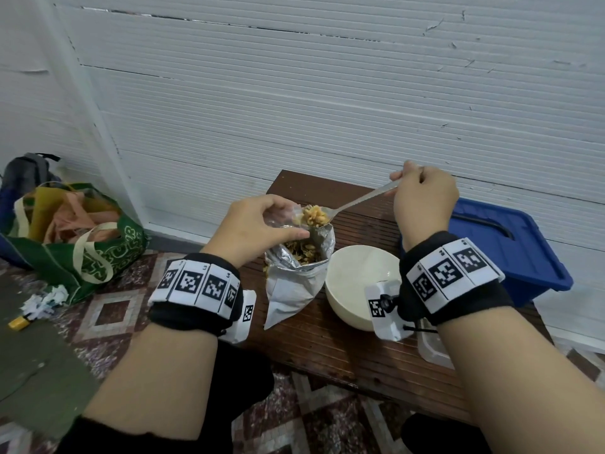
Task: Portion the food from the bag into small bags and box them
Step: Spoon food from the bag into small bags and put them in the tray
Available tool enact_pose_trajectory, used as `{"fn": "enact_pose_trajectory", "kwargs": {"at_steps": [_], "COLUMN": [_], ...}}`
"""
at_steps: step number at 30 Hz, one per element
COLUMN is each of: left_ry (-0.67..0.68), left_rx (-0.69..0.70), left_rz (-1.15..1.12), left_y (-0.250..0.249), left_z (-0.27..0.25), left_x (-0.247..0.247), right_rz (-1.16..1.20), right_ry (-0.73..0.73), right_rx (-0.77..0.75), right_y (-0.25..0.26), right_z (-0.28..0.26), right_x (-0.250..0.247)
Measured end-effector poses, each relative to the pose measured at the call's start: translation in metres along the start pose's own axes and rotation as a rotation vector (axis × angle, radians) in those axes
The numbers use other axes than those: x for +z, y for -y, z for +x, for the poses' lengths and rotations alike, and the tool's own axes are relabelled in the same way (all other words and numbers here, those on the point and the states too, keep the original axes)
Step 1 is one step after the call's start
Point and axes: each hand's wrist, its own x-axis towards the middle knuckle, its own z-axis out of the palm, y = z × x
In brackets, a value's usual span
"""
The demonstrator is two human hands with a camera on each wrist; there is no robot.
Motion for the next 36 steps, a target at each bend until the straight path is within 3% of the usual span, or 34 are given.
{"fn": "enact_pose_trajectory", "kwargs": {"at_steps": [12,18,23,29,32,36], "left_ry": [0.082,0.022,-0.080,-0.135,-0.136,-0.144], "left_rx": [-0.019,-0.029,-0.067,-0.087,-0.070,-0.061], "left_rz": [0.085,0.082,0.002,-0.065,-0.063,-0.114], "left_y": [-0.008,-0.007,-0.005,-0.001,0.000,0.002], "left_z": [-0.001,-0.001,0.000,0.000,0.000,0.001], "left_x": [0.008,0.007,0.002,-0.002,-0.001,-0.001], "right_rz": [0.011,0.171,0.324,0.329,0.206,0.001], "right_ry": [0.150,0.179,0.086,-0.082,0.036,0.239], "right_rx": [-0.053,-0.212,-0.356,-0.305,-0.344,-0.515], "right_y": [-0.001,0.003,0.007,0.000,-0.009,-0.023], "right_z": [-0.011,-0.016,-0.012,-0.010,-0.016,-0.028], "right_x": [0.027,0.027,0.014,0.007,0.011,0.021]}}
